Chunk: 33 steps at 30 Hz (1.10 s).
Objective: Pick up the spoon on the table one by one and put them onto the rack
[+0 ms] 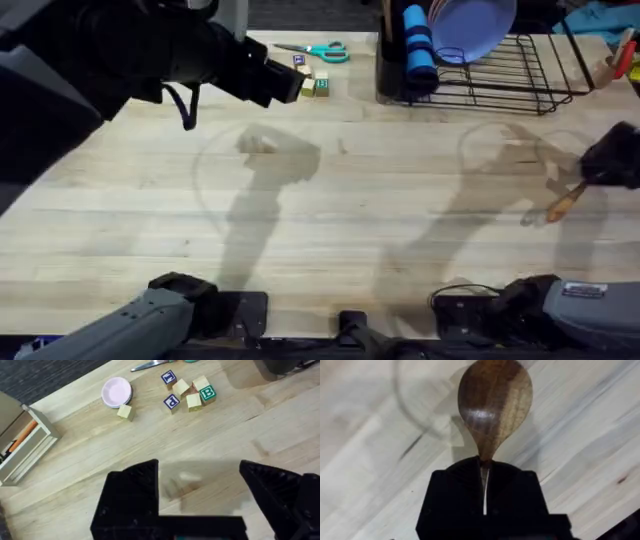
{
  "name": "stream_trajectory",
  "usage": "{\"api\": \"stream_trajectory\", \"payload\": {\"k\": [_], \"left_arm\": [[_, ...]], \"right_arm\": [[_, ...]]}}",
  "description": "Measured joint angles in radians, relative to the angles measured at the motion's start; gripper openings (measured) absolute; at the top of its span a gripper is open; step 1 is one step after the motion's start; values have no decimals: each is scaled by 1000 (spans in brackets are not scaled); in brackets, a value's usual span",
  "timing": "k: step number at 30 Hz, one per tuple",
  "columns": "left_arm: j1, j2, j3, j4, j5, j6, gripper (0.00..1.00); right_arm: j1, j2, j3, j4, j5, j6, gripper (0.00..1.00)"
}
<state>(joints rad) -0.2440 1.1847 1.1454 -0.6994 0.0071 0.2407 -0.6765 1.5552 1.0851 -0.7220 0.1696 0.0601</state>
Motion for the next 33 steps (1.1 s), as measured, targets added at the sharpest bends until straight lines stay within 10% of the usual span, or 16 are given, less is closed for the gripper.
{"api": "stream_trajectory", "payload": {"k": [16,33], "left_arm": [[0,0,0,0,0,0,994],[0,0,0,0,0,0,994]], "right_arm": [[112,-299,40,57,-74,15,32],[648,-322,40,671,-111,19,32]]}}
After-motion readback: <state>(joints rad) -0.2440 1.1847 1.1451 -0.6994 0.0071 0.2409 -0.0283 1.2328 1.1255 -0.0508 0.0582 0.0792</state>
